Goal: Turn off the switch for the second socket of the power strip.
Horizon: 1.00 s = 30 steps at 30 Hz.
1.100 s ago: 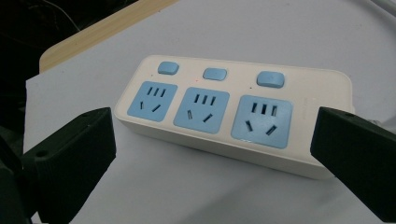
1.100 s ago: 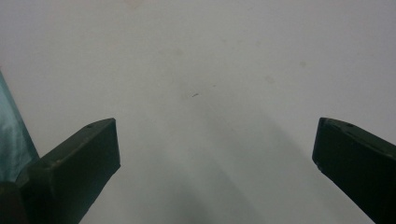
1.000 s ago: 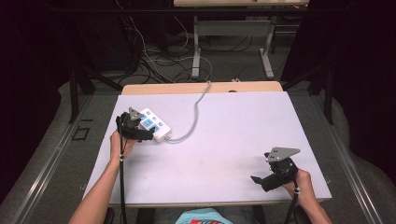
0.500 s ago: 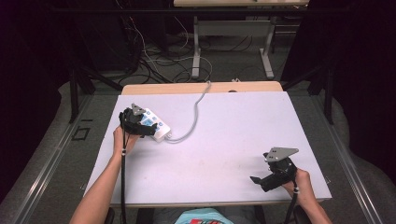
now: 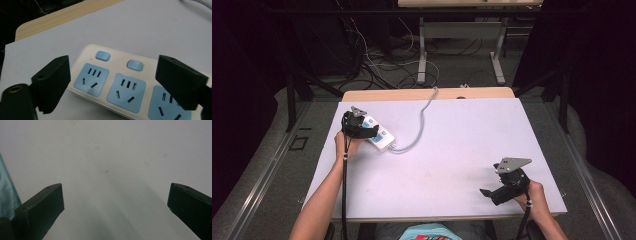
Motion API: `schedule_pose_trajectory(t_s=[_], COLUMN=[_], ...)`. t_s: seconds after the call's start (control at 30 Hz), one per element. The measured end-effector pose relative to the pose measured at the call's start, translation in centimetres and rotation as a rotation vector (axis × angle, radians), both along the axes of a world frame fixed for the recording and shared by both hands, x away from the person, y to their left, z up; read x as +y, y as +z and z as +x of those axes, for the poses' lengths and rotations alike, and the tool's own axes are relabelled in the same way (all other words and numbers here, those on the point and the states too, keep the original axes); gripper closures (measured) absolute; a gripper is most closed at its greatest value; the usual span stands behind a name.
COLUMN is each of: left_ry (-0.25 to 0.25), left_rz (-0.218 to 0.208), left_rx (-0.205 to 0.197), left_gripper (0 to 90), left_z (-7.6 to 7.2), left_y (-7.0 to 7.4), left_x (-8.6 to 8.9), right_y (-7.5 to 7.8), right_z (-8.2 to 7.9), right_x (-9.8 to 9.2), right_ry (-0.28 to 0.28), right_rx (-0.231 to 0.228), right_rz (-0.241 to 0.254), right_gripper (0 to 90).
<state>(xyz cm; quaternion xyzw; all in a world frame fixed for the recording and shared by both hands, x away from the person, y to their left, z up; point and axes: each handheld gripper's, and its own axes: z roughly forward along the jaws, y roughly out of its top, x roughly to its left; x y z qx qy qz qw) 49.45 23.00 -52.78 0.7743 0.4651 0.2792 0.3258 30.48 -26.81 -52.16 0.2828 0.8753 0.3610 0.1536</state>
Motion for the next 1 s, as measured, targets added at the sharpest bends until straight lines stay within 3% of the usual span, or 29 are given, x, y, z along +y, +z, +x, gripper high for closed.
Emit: schedule_pose_trajectory(t_s=[0.07,0.2,0.23,0.27,0.47,0.63,0.67,1.0], left_ry=[-0.013,-0.026,-0.036,-0.039,-0.068,-0.092,-0.101,-0.121], left_rz=[-0.015,-0.024,-0.034,-0.043,-0.062,-0.072,-0.064,-0.055], left_rx=[0.01,0.02,0.016,-0.001,-0.02,-0.032,-0.017,-0.002], left_gripper=[21.9,48.1,48.1,59.4,88.6,90.0,90.0,90.0], left_z=[0.1,0.3,0.3,0.2,0.0,0.1,0.1,0.3], left_y=[-0.1,-0.3,-0.3,-0.3,0.1,0.0,0.0,-0.5], left_x=[0.1,0.0,-0.1,-0.1,-0.3,-0.6,-0.6,-1.1], right_y=[-0.1,0.0,0.0,0.0,0.0,0.1,0.1,0.1], right_z=[0.0,-0.1,-0.1,-0.1,-0.1,-0.1,-0.1,-0.1], right_x=[0.1,0.0,0.0,0.0,0.0,-0.1,-0.1,0.0], right_ry=[-0.01,0.004,0.004,0.004,0.001,0.002,0.006,0.004], right_rx=[-0.002,0.006,0.006,-0.002,0.0,0.0,0.002,-0.012], right_rz=[0.009,0.005,0.005,0.002,0.006,0.016,0.016,0.012], right_gripper=[0.4,0.4,0.4,0.4,0.4,0.5,0.5,0.5])
